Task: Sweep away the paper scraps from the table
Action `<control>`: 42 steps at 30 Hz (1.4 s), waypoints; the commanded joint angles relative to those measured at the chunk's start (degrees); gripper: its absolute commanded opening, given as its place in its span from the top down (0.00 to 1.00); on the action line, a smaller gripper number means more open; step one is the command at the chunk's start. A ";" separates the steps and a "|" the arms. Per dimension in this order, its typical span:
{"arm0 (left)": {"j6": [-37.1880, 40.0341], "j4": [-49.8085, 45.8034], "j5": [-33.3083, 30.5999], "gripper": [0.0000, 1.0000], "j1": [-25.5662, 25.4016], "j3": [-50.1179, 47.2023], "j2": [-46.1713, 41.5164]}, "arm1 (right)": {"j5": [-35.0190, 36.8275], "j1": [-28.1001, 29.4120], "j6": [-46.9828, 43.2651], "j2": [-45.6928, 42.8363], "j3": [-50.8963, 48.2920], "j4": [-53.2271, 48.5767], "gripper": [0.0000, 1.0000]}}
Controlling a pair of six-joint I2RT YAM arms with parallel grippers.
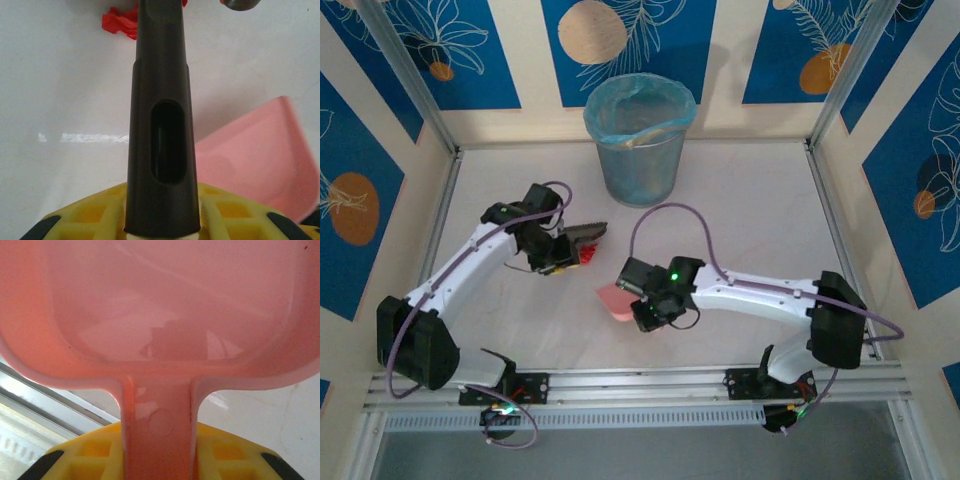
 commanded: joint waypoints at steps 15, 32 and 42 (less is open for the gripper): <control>6.84 -3.99 -2.47 1.00 1.41 6.16 2.44 | 5.76 -0.86 -8.41 16.52 6.89 5.70 1.00; 9.98 -5.40 6.14 1.00 2.90 3.02 0.79 | 1.81 -6.95 -11.18 21.40 12.10 6.90 1.00; 12.09 -2.95 11.43 1.00 2.90 2.20 -0.39 | 3.37 -7.73 -13.13 24.48 14.47 6.41 1.00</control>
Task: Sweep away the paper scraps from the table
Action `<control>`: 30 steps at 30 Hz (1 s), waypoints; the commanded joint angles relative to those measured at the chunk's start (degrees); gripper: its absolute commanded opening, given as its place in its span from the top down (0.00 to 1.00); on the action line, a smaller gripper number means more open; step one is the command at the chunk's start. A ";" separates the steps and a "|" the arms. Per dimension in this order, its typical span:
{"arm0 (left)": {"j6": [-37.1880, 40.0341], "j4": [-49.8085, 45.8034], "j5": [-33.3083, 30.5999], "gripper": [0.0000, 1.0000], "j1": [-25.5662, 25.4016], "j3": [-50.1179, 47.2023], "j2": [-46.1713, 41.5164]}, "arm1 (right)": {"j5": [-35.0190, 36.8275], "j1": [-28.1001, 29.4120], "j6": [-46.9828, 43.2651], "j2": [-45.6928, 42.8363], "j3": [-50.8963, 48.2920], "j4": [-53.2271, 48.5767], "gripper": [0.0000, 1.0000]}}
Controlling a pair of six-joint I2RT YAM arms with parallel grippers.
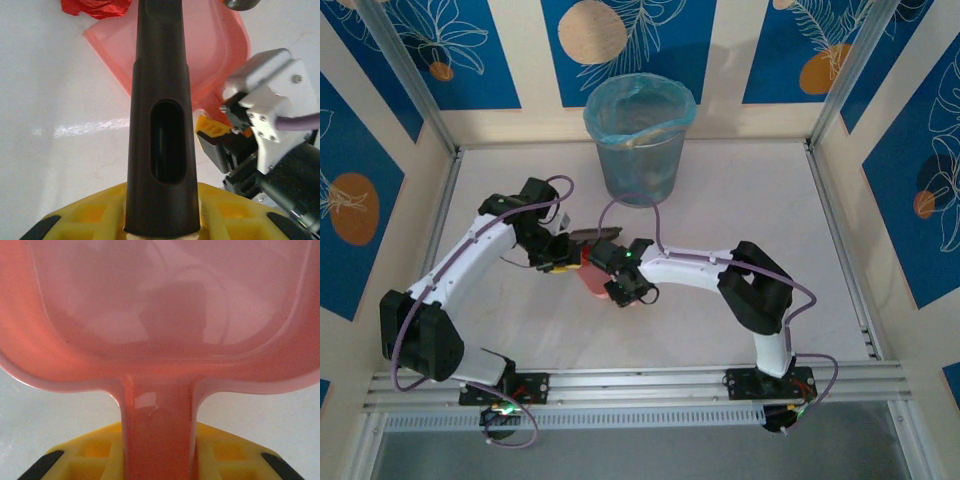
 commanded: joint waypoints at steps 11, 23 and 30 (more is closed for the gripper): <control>1.36 -4.78 -10.76 1.00 0.86 3.11 -5.21 | -1.38 -1.23 -0.63 1.03 1.32 -2.05 1.00; -3.58 -6.41 -9.16 1.00 0.99 -3.52 -9.06 | -3.14 -1.61 -0.26 0.00 0.11 0.45 1.00; -4.59 -7.48 -6.05 1.00 0.98 -4.71 -9.12 | -3.80 -1.96 -1.06 -0.02 -0.49 2.32 1.00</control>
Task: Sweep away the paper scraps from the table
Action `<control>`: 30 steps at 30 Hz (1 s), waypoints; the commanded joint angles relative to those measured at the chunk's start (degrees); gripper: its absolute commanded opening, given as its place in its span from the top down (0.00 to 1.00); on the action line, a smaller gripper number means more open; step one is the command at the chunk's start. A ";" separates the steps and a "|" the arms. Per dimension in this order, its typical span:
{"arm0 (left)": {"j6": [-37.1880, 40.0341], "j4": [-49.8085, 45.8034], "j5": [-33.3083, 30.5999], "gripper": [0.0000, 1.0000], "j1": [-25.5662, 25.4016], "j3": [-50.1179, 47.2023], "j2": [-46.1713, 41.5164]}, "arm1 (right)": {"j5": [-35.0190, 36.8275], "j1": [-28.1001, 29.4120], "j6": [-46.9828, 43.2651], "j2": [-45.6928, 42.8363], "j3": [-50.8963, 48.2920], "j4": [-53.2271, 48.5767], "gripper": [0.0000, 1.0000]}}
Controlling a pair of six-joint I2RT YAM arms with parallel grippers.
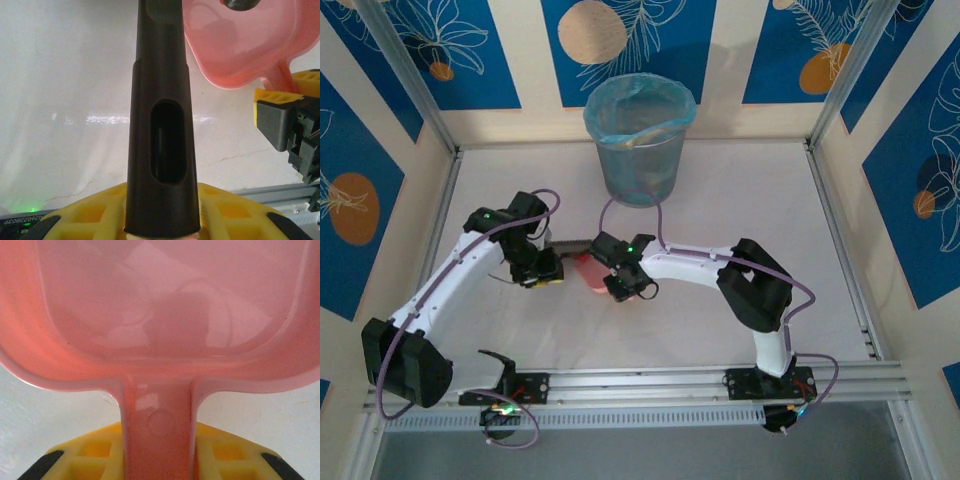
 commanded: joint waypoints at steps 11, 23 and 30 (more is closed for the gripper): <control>1.64 0.91 16.88 1.00 0.67 0.01 0.36 | -2.99 -1.24 -0.42 -2.49 -3.06 1.85 1.00; 2.75 -1.71 9.18 1.00 0.74 2.88 -2.14 | -0.04 -1.83 1.41 -6.22 -5.35 3.90 1.00; 2.05 0.47 3.36 1.00 0.76 3.83 -5.29 | 4.37 -1.19 3.10 -9.95 -6.43 3.83 1.00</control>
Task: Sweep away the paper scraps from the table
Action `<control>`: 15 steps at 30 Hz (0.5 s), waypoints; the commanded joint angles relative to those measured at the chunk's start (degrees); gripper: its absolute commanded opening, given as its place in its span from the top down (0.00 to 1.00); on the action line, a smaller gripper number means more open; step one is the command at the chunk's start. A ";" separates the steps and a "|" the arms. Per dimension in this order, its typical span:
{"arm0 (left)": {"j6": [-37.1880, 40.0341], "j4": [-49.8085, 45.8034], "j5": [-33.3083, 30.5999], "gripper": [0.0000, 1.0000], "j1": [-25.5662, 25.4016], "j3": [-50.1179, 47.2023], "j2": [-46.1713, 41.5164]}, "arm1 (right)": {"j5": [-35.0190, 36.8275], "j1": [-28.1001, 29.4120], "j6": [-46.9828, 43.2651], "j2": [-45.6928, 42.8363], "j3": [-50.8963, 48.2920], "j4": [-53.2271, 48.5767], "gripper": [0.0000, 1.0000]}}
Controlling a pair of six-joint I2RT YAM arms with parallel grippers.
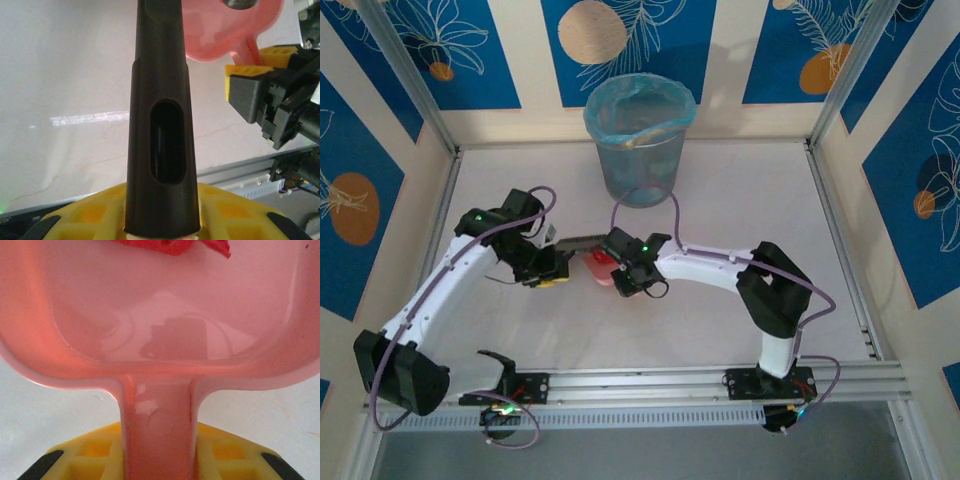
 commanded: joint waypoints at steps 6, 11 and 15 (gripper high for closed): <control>0.26 4.03 -5.12 1.00 0.65 1.80 -4.77 | 7.78 1.62 1.06 -5.24 -0.07 -1.59 1.00; -0.28 5.99 -8.96 1.00 0.57 2.73 -7.75 | 10.33 2.51 1.78 -8.28 1.65 -4.44 1.00; 0.12 3.70 -15.30 1.00 0.56 6.75 -9.07 | 12.56 3.49 1.81 -11.54 3.63 -7.02 1.00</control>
